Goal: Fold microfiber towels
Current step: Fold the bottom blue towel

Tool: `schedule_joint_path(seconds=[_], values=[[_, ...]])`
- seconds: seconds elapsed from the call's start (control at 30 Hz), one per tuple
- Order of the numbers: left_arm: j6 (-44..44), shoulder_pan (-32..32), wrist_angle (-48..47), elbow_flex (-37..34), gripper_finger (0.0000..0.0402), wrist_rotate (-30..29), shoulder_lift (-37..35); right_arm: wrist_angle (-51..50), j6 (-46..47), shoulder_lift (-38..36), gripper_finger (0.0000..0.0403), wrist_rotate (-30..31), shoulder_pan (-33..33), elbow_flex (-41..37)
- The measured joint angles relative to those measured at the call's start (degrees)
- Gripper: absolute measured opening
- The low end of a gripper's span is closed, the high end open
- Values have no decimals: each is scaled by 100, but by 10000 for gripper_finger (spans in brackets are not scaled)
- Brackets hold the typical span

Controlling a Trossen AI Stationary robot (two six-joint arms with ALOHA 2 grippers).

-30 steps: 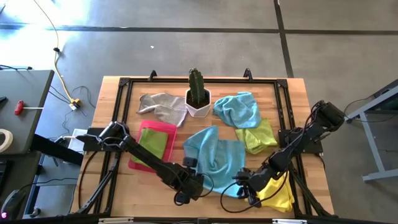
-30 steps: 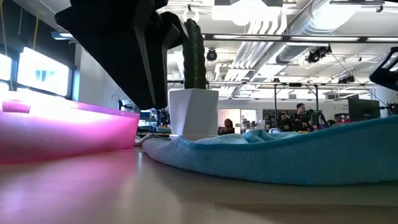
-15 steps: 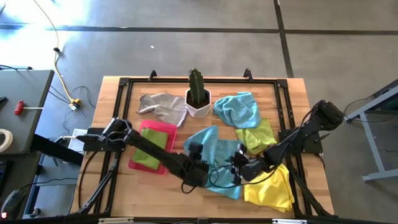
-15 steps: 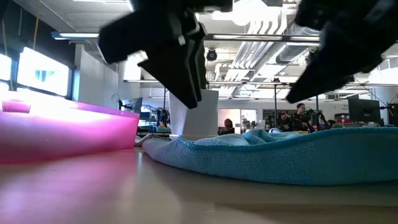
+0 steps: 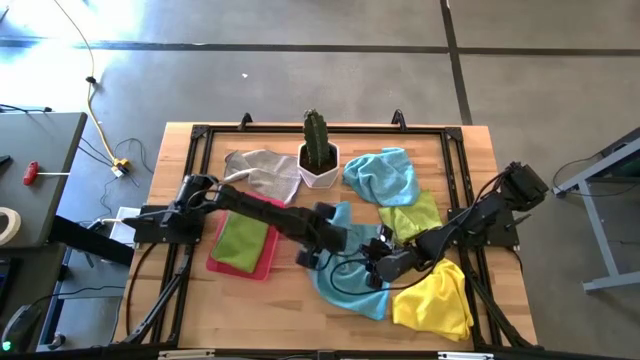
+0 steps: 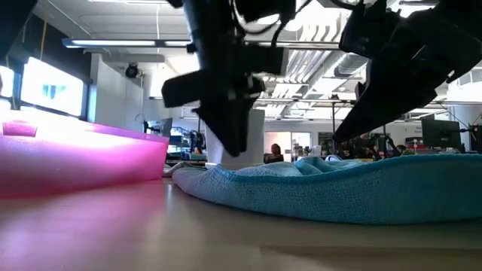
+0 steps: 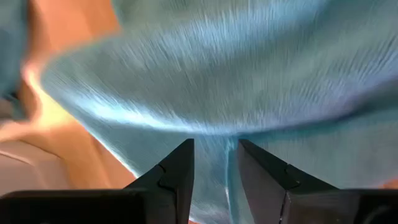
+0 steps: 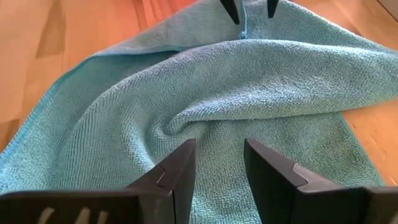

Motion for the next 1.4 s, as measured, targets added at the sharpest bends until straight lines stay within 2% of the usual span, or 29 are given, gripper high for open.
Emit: schedule_joint_path(seconds=[0.17, 0.43, 0.53, 0.7, 0.77, 1.03, 1.27, 1.4], values=[[-170, 109, 86, -428, 113, 421, 1, 0, -105, 0, 129, -24, 28, 0], [-127, 111, 577, -792, 109, 221, -6, 54, -252, 0, 129, -24, 26, -2], [-158, 109, 559, -792, 85, 221, -6, 81, -252, 0, 129, -67, 28, -2], [-248, -38, 246, -798, 11, 233, -223, 122, -213, 0, 129, -139, 26, -2], [-467, -128, 97, -798, 8, 241, -331, 104, -132, 0, 129, -137, 26, -2], [-1837, -914, -292, -796, 3, 586, -955, -231, 380, 2, 128, -133, 28, -2], [-2821, -2008, -151, -797, 2, 491, -831, -483, 825, 4, 128, -131, 26, -4], [-3355, -2355, 325, -796, 2, 478, -810, -477, 1033, 4, 128, -131, 24, -4]])
